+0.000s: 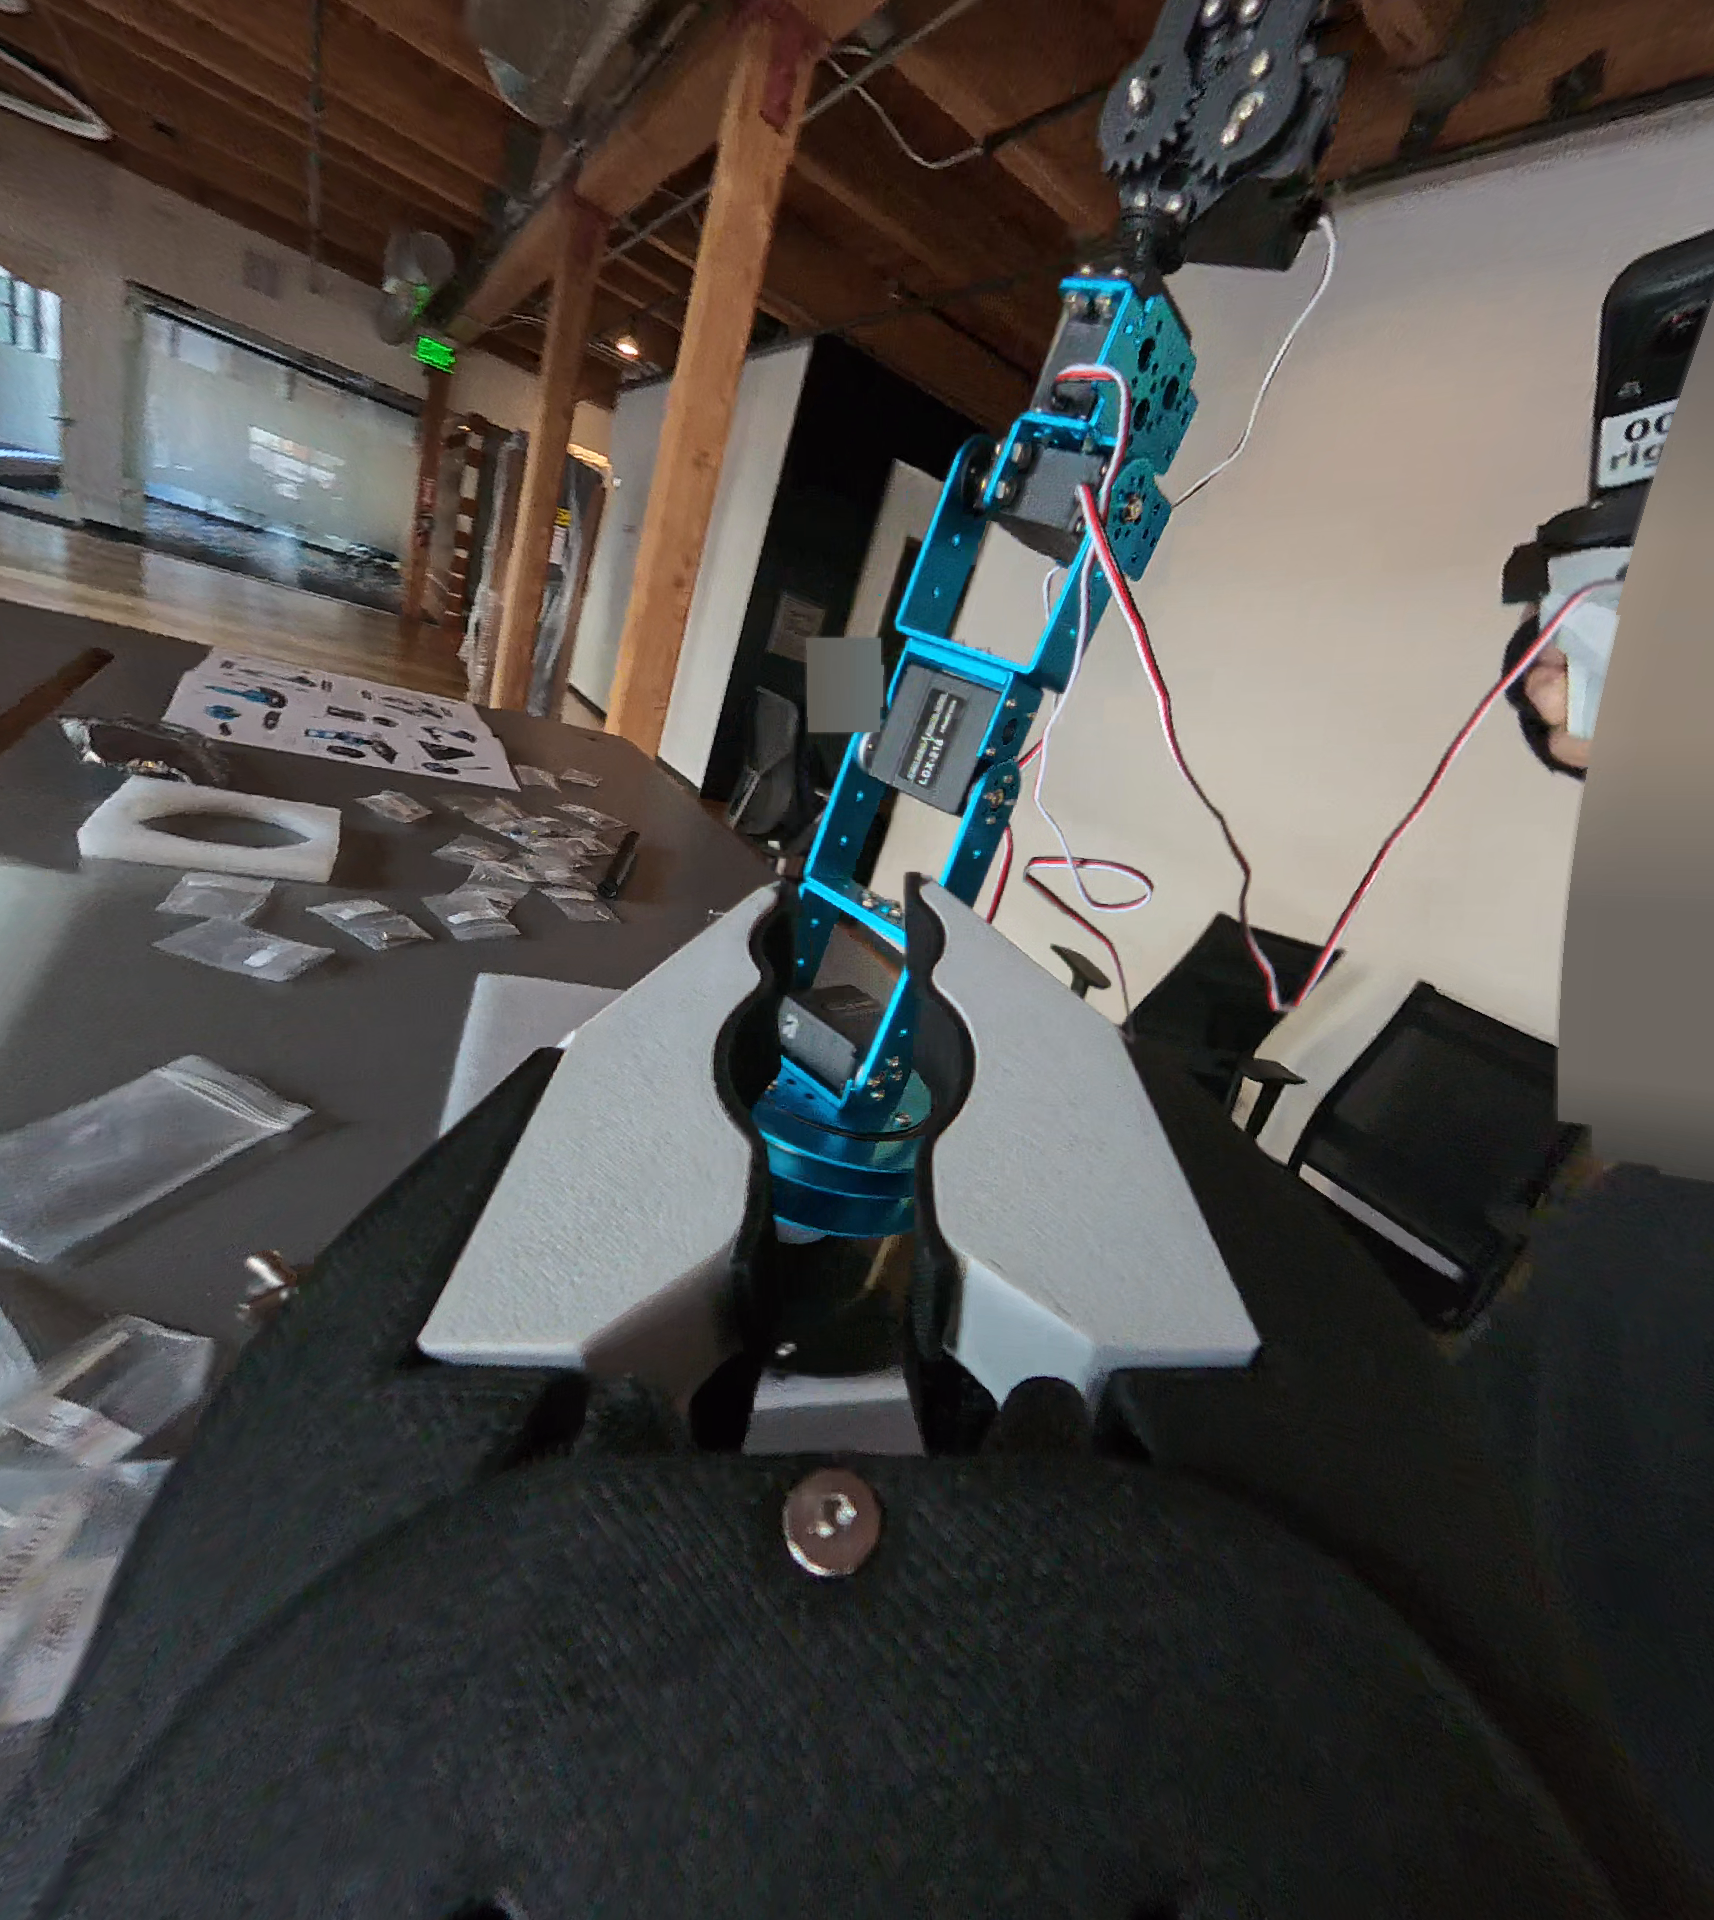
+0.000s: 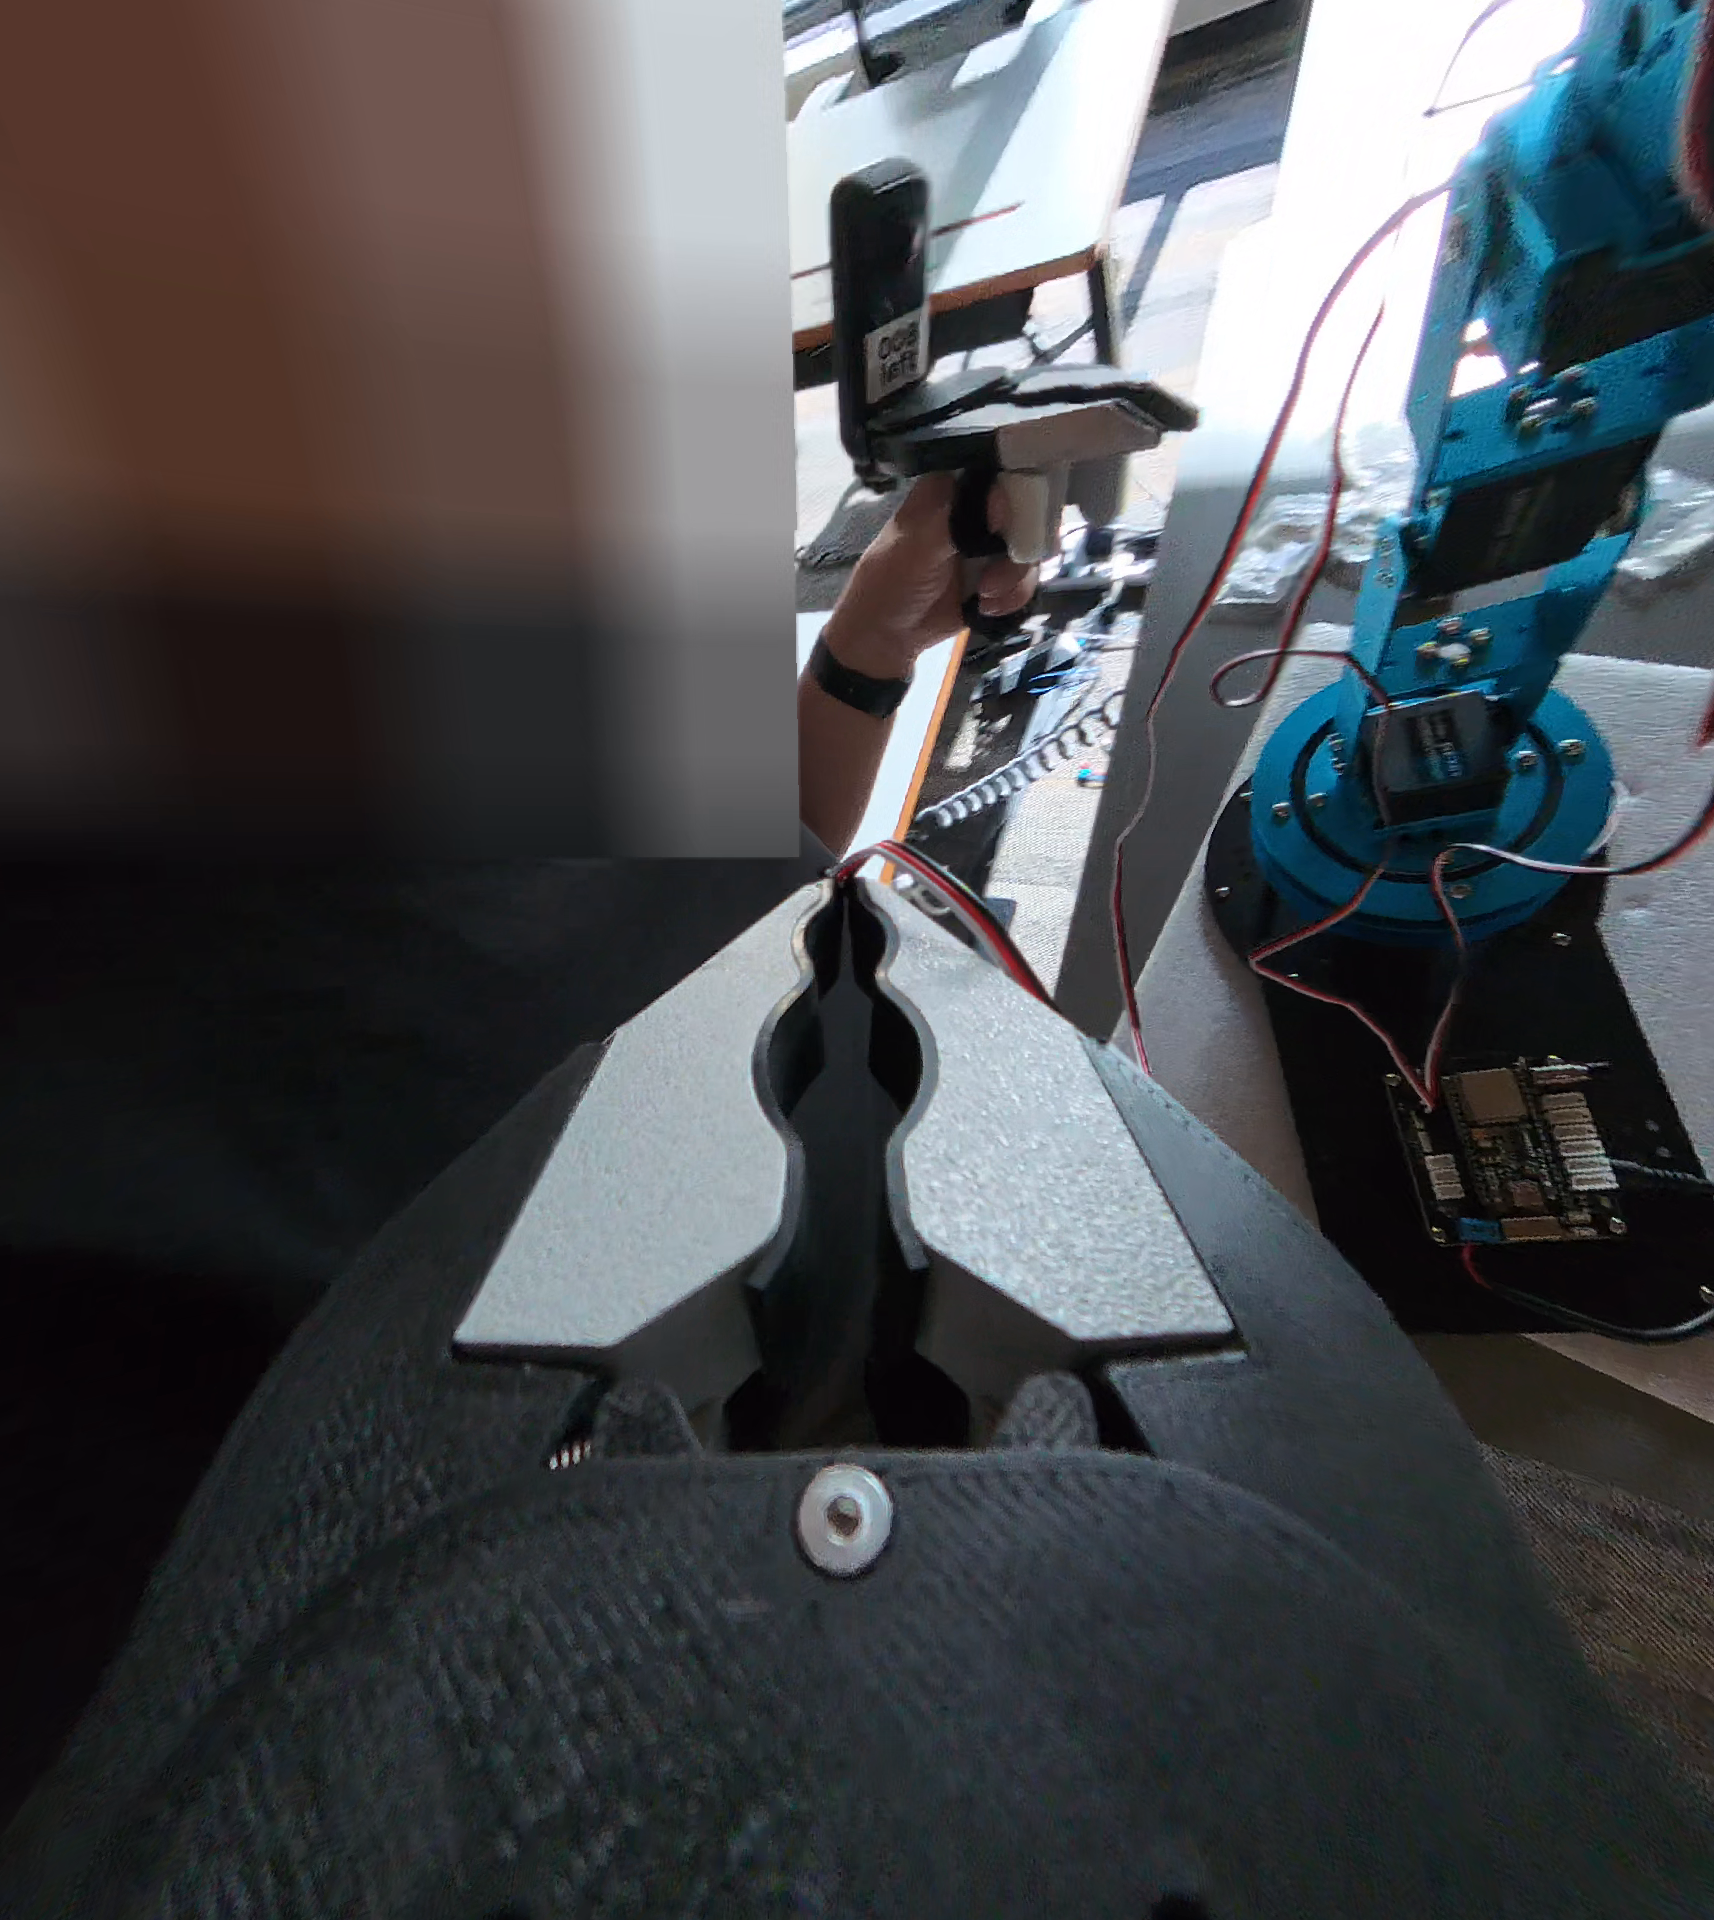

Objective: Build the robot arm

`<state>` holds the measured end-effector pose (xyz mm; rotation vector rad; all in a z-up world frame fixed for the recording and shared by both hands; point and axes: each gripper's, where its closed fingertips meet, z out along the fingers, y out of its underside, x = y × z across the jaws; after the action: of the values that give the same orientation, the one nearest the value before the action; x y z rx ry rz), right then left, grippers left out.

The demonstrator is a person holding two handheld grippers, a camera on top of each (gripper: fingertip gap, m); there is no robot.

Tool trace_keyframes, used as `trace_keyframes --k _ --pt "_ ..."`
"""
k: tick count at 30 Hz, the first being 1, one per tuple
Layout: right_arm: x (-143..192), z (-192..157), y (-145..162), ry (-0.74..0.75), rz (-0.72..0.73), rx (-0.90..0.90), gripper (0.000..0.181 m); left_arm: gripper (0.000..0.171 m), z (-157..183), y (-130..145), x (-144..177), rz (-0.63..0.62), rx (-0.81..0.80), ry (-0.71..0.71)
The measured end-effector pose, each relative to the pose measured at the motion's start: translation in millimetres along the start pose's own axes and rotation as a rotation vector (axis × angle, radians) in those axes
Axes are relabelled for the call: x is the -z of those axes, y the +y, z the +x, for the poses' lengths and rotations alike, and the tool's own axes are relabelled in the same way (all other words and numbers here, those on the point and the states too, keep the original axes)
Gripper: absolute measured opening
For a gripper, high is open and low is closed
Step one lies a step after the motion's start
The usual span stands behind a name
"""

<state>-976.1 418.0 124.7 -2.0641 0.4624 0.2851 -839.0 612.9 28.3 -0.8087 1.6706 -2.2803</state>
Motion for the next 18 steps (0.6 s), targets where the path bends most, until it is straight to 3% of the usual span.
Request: trace_keyframes --k 3,6,12,18 --pt "4.5 0.8 -20.7 0.176 0.129 -0.067 0.001 0.02 -27.8 -11.4 12.3 -0.017 -0.051 0.049" --pt "7.9 -4.8 -43.6 0.261 0.259 -0.165 0.001 0.026 -55.5 -12.2 22.6 -0.111 -0.043 0.09" --pt "-3.6 -6.0 -64.8 0.405 0.268 -0.233 0.001 0.026 -65.4 -23.4 46.6 -0.095 0.043 0.233" --pt "-14.0 -12.1 -66.1 0.47 0.294 -0.27 0.001 0.027 -80.4 -37.3 52.6 -0.062 0.039 0.248"
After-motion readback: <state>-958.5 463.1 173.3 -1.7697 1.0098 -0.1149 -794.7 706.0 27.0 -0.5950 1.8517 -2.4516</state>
